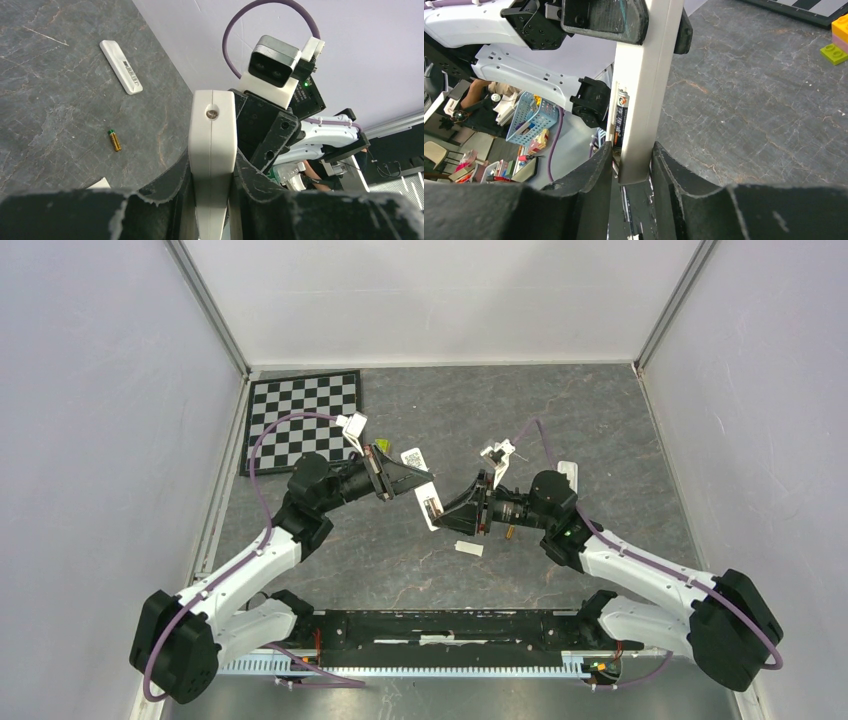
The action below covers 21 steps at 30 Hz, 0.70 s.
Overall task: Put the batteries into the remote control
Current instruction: Load the battery into the remote control.
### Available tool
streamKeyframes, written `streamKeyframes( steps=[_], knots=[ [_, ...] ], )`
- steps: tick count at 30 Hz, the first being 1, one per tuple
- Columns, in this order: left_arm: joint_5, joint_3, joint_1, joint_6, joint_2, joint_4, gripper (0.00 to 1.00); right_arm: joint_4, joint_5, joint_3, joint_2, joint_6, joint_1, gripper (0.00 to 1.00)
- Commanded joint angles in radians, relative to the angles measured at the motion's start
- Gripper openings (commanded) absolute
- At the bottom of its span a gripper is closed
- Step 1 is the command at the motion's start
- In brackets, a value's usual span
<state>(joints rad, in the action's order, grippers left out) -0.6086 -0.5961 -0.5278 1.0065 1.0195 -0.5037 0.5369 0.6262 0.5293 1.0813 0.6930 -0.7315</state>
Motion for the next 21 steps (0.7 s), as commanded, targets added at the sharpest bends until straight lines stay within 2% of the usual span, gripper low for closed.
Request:
streamKeyframes(
  steps=[1,6,8,10,12,15,17,21],
  knots=[
    [-0.039,-0.007,-0.006,0.034,-0.022,-0.088,0.02,-0.022,-0.036,0.017,0.013,-0.033,0.003,0.42],
    [-0.039,0.003,-0.006,0.021,-0.024,-0.078,0.02,-0.034,-0.045,0.019,-0.013,-0.034,0.004,0.59],
    [-0.036,0.004,-0.005,0.008,-0.027,-0.065,0.02,-0.028,-0.051,0.007,-0.036,-0.037,0.007,0.73],
    [-0.029,0.005,-0.005,-0.012,-0.035,-0.038,0.02,-0.027,-0.073,-0.006,-0.07,-0.039,0.014,0.79],
    [-0.017,0.01,-0.005,-0.032,-0.049,-0.014,0.02,-0.058,-0.089,-0.003,-0.098,-0.052,0.025,0.81],
    [0.001,0.018,-0.003,-0.07,-0.078,0.032,0.02,-0.192,-0.149,0.028,-0.129,-0.098,0.042,0.81],
    [0.011,0.023,-0.002,-0.093,-0.095,0.059,0.02,-0.317,-0.233,0.059,-0.149,-0.138,0.05,0.79],
    [0.032,0.032,-0.002,-0.144,-0.132,0.116,0.02,-0.569,-0.497,0.114,-0.172,-0.209,0.058,0.75]
  ],
)
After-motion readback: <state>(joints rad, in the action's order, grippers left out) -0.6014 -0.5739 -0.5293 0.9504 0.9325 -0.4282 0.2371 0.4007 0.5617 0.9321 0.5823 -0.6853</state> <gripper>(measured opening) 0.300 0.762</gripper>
